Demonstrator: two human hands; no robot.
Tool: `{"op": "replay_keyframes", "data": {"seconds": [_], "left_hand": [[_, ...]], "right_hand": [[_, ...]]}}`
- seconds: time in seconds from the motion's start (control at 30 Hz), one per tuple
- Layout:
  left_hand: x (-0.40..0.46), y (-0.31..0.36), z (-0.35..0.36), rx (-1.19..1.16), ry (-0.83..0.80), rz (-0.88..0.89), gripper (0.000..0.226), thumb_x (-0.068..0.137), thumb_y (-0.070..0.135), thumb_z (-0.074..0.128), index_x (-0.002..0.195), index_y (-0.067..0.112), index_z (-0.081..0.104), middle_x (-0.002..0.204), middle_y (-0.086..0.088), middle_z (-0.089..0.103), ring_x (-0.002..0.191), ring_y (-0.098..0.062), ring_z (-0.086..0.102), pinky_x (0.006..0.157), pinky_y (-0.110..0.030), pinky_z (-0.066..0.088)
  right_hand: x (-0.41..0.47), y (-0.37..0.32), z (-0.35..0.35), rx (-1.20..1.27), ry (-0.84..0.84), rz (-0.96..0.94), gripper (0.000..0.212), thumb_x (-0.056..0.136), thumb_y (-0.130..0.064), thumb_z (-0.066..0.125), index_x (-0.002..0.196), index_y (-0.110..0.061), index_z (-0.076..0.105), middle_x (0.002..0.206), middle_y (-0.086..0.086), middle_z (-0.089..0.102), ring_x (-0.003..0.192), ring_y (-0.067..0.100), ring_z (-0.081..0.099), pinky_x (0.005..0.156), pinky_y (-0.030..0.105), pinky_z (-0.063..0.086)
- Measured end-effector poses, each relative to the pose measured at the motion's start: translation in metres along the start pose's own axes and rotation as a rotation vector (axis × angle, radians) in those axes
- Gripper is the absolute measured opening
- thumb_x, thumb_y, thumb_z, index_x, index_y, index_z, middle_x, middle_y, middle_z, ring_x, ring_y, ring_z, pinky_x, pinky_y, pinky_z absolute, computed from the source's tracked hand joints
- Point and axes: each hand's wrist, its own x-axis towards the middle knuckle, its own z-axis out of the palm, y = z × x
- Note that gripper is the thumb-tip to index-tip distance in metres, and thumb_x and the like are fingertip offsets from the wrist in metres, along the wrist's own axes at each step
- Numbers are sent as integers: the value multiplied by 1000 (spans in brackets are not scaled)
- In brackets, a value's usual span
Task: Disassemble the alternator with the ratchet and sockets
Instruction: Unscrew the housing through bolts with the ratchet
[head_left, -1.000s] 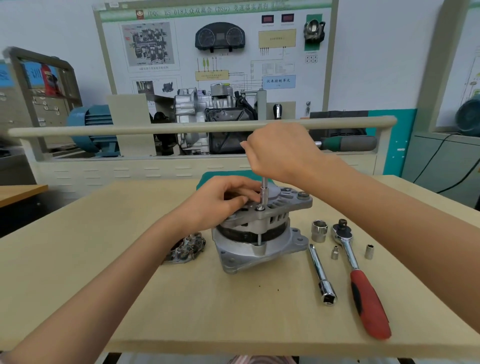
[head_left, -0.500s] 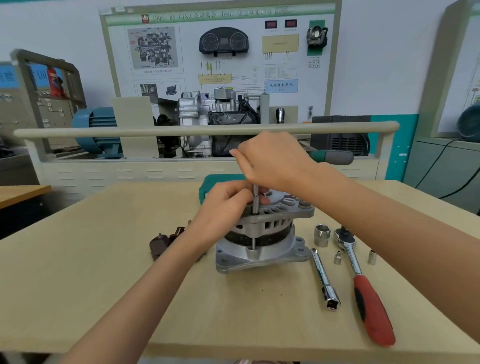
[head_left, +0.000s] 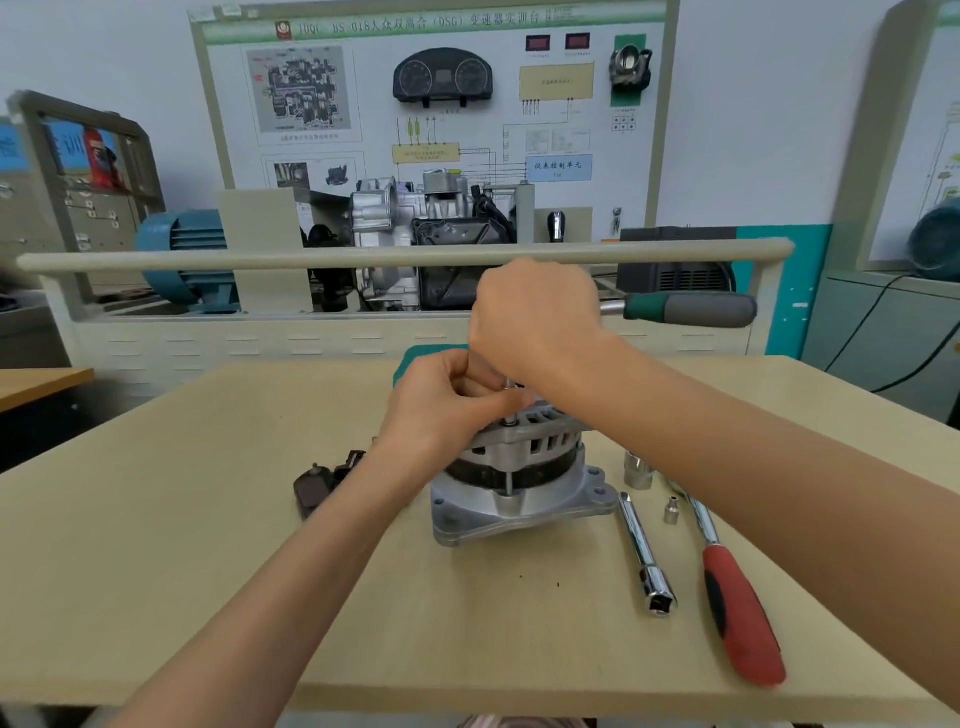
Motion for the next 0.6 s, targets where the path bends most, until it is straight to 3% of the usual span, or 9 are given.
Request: {"op": "replay_keyframes", "data": {"seconds": [0.07, 0.13, 0.17, 0.23, 0.37, 0.43, 0.53, 0.6], "left_hand": [[-2, -2, 2, 32, -1, 20, 16, 74, 27, 76, 77, 17, 64, 53, 16, 59, 61, -7, 57, 71, -33, 51], [-3, -1, -3, 55, -93, 34, 13, 83, 29, 68, 91, 19, 70, 68, 15, 68, 76, -7, 63, 80, -31, 52], [-3, 1, -6, 41, -160, 45, 12, 87, 25, 64, 96, 20, 71, 74, 15, 71, 81, -5, 66, 78, -23, 53], [-4, 4, -12, -7, -263, 41, 14, 92, 15, 60, 99, 18, 72, 74, 17, 73, 73, 6, 65, 61, -6, 47], [-3, 7, -11, -65, -189, -21, 7, 82, 15, 72, 83, 21, 72, 72, 13, 73, 60, 8, 63, 48, -3, 40], [-1, 7, -5, -42, -85, -29, 12, 72, 21, 80, 73, 20, 68, 59, 12, 67, 56, 0, 61, 53, -11, 45], [1, 9, 2, 90, -16, -18, 23, 65, 29, 79, 68, 18, 60, 57, 9, 57, 62, -12, 54, 86, -43, 50], [1, 10, 1, 139, -37, -25, 22, 69, 32, 76, 74, 16, 62, 59, 8, 57, 63, -12, 53, 89, -50, 46]], "right_hand": [[0, 3, 0, 5, -9, 22, 25, 90, -16, 42, 65, -13, 37, 57, -1, 31, 48, 17, 30, 44, 25, 18], [-1, 6, 1, 14, 33, -12, 23, 93, -18, 40, 70, -15, 40, 56, -1, 29, 47, 17, 27, 44, 25, 17], [-2, 8, 2, 14, 77, -51, 25, 95, -20, 38, 71, -15, 41, 55, -1, 28, 45, 17, 25, 43, 25, 16], [-4, 9, 4, 15, 155, -155, 33, 99, -26, 32, 70, -15, 43, 54, -1, 27, 45, 18, 25, 43, 26, 14], [-6, 11, 3, 116, 180, -219, 37, 100, -29, 29, 71, -14, 44, 58, 0, 36, 54, 22, 36, 43, 25, 15], [-7, 9, 4, 133, 136, -136, 34, 99, -26, 32, 70, -13, 43, 55, -1, 32, 50, 21, 34, 43, 26, 16], [-4, 3, 1, 28, 69, 11, 34, 92, -16, 41, 59, -12, 33, 54, -1, 31, 44, 16, 29, 43, 25, 16], [-2, 1, 0, -15, 52, 16, 34, 90, -14, 42, 58, -14, 31, 55, -1, 32, 44, 14, 29, 43, 25, 16]]}}
